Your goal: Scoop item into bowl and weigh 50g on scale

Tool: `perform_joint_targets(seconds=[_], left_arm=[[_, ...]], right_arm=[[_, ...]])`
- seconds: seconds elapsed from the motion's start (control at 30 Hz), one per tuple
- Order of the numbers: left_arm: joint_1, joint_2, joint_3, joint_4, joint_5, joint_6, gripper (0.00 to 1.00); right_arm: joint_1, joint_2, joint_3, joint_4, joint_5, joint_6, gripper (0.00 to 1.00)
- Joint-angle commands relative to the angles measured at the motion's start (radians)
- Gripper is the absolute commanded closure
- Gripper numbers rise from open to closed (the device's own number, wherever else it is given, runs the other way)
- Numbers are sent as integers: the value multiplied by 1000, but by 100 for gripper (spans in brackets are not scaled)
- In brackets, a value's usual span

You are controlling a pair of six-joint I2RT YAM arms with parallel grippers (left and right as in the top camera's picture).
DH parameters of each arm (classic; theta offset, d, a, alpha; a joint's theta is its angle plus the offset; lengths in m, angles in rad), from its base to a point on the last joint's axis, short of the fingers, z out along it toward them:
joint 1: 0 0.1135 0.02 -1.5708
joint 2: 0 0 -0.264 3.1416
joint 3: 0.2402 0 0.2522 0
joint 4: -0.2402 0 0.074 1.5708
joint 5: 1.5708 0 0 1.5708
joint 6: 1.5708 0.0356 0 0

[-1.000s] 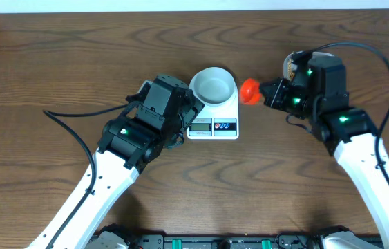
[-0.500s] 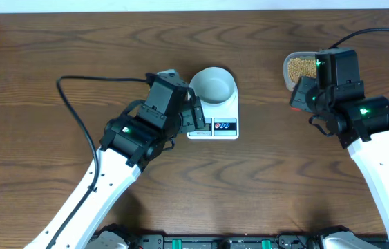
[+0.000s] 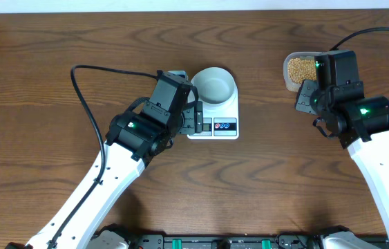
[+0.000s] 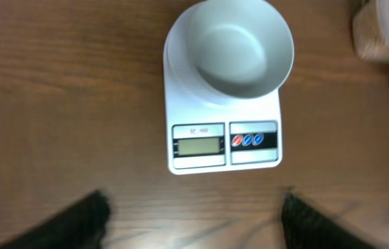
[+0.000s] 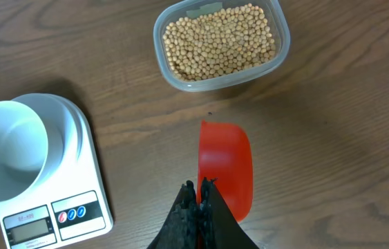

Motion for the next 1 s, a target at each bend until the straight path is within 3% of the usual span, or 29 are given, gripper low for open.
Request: perform_joint_targets(seconds=[0.0, 0.03, 0.07, 0.47, 0.73, 0.97], left_arm=[[4, 7, 2, -3, -11, 12, 68], [4, 7, 2, -3, -10, 10, 87], [3, 9, 2, -4, -6, 10, 93], [-90, 80, -23, 5, -8, 8, 93], [-138, 243, -23, 19, -8, -237, 93], [-143, 367, -23, 74, -8, -249, 92]], right_arm=[[-4, -14, 22, -2, 23, -26, 99], [-4, -14, 22, -3, 23, -26, 99], [-4, -14, 22, -3, 19, -26, 99], [-4, -14, 22, -2, 3, -25, 99], [-4, -14, 21, -2, -21, -25, 99], [-4, -14, 21, -2, -23, -25, 99]])
